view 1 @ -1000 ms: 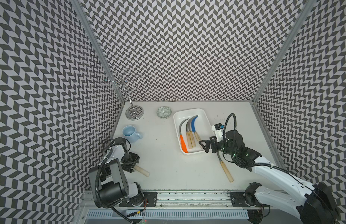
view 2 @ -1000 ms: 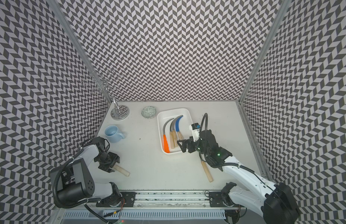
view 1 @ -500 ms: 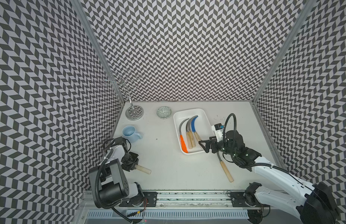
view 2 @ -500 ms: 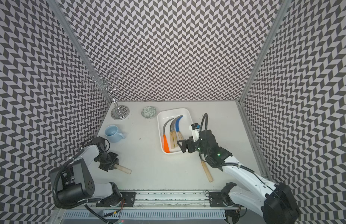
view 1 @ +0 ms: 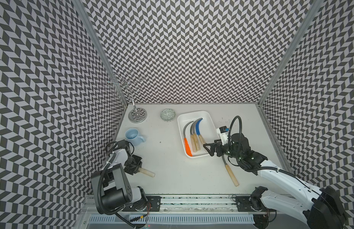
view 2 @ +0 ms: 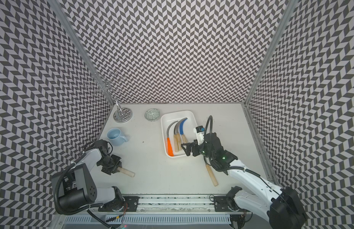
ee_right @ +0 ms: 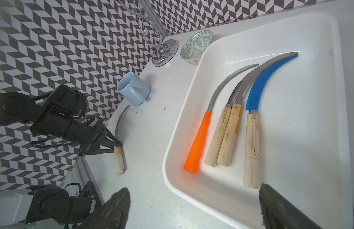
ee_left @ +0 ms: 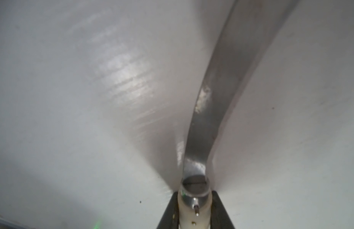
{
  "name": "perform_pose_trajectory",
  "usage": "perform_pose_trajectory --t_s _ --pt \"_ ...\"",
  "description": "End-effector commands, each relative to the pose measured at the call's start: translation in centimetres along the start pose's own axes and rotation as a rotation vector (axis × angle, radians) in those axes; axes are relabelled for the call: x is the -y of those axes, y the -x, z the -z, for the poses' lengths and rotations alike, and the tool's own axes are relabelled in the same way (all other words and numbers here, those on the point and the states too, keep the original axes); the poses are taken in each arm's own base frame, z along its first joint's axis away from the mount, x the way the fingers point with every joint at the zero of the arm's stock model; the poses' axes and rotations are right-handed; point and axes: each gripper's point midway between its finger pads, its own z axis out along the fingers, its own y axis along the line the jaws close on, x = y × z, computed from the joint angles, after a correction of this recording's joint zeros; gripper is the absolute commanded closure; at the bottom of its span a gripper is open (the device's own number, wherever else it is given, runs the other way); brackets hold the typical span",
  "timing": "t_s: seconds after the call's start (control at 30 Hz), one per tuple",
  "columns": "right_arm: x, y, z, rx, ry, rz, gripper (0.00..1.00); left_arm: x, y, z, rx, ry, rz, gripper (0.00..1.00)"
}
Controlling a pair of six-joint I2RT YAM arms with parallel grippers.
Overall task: Put small sickles into storage boxes
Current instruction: Pick up the sickle at the center of the board.
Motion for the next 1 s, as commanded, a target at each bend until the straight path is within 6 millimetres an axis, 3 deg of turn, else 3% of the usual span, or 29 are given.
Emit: perform_pose_trajectory --t_s 0.0,0.27,0.43,0.73,0.97 --pt "-0.1 0.6 0.0 0.029 0.013 -0.003 0.0 0.2 0.4 -0.2 0.033 -0.016 0.009 0.8" --pt "0.1 0.7 -0.1 0.029 0.011 -0.007 0.0 1.2 1.0 0.8 0.048 -0.052 0.022 0.8" --pt "0.4 0.6 -0.2 0.029 0.003 -0.011 0.0 1.8 2.2 3.4 0.092 -0.072 0.015 0.8" --pt "0.4 0.7 -0.1 0.03 0.009 -0.015 0.0 1.1 2.9 4.8 0.108 -0.084 0.038 0.8" --pt "0.6 0.4 -0.3 0.021 0.011 -0.019 0.0 0.8 3.9 7.0 0.168 -0.093 0.048 0.8"
